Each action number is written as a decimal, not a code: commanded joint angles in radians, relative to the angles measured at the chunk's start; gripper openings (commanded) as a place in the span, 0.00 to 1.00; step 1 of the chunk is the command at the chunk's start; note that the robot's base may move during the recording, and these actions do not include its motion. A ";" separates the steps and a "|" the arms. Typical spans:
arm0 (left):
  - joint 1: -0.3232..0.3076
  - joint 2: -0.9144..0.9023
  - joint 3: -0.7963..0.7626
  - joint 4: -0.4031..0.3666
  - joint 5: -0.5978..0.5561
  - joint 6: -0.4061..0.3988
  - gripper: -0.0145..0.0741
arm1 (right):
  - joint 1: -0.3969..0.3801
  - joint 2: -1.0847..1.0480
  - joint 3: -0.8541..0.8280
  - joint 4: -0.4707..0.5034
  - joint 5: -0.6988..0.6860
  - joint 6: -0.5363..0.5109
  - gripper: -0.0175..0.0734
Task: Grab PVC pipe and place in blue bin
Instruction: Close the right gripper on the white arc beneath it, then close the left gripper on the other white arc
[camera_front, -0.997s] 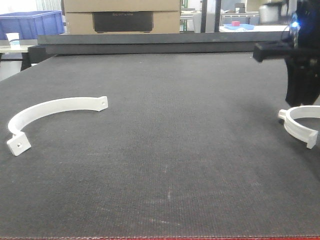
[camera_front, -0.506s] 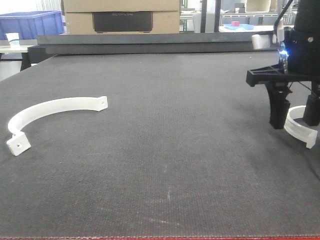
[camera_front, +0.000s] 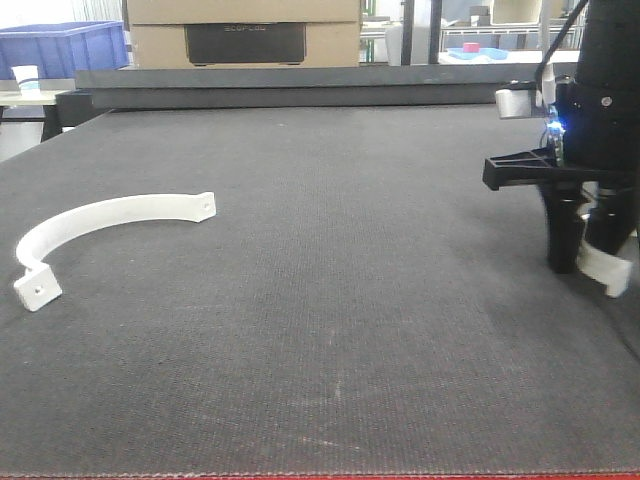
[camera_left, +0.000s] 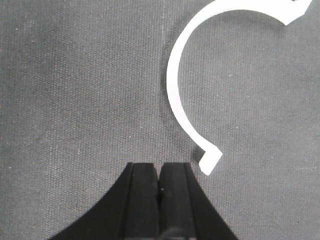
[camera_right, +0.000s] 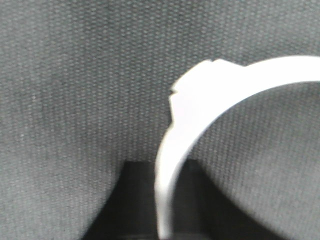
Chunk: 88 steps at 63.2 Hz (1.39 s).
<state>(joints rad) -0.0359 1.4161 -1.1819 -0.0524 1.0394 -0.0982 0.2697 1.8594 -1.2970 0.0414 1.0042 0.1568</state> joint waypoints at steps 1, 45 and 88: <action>0.003 -0.001 -0.008 -0.014 0.006 0.001 0.04 | -0.001 -0.005 -0.006 -0.012 0.010 0.002 0.01; -0.079 0.258 -0.197 0.009 0.081 -0.063 0.04 | -0.001 -0.184 -0.007 -0.017 0.063 0.002 0.02; -0.088 0.452 -0.196 0.058 -0.026 -0.095 0.56 | -0.001 -0.184 -0.007 -0.020 0.070 0.002 0.02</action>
<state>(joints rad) -0.1199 1.8460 -1.3733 -0.0078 1.0191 -0.1864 0.2697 1.6867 -1.2976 0.0317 1.0725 0.1586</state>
